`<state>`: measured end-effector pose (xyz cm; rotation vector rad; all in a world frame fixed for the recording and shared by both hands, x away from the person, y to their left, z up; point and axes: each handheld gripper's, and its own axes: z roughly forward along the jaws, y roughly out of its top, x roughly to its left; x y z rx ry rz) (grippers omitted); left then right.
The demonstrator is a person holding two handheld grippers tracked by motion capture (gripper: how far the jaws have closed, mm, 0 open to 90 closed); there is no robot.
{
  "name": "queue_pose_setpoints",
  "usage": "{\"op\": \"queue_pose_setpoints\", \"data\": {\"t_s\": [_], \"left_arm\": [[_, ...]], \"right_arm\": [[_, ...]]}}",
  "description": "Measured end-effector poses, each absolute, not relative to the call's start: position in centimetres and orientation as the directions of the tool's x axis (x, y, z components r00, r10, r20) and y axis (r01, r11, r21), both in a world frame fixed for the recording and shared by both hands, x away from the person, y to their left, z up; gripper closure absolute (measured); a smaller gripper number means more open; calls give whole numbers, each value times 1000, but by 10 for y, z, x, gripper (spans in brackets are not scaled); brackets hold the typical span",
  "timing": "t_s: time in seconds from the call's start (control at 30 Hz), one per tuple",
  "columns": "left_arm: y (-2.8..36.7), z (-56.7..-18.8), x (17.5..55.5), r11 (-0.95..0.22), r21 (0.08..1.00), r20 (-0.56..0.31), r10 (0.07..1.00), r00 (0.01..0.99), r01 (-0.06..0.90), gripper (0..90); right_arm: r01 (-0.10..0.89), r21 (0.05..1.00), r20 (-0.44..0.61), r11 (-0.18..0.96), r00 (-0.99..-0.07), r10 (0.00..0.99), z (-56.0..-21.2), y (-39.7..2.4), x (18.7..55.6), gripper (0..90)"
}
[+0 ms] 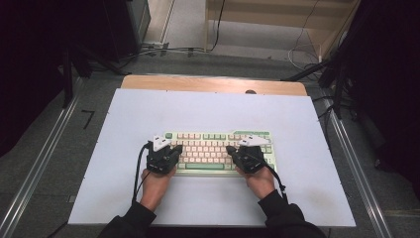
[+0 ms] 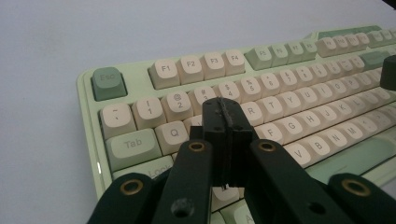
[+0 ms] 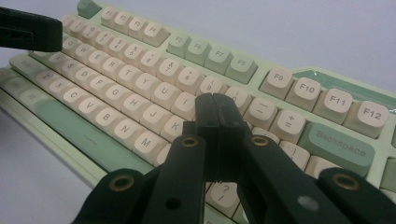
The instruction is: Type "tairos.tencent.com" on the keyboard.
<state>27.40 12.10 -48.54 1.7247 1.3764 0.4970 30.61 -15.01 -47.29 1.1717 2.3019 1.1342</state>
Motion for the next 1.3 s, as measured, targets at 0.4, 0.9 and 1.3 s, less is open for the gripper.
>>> {"op": "queue_pose_setpoints", "data": {"t_s": [0.4, 0.9, 1.3], "left_arm": [[121, -486, 274, -34, 806, -193, 929, 317, 591, 900], [121, -485, 274, -31, 805, -196, 929, 315, 592, 900], [122, -485, 274, -30, 805, -196, 929, 313, 593, 900]], "right_arm": [[531, 770, 67, 355, -620, 782, -471, -151, 301, 874], [535, 765, 67, 359, -620, 782, -474, -154, 297, 874], [549, 743, 59, 384, -624, 779, -483, -151, 296, 875]]}}
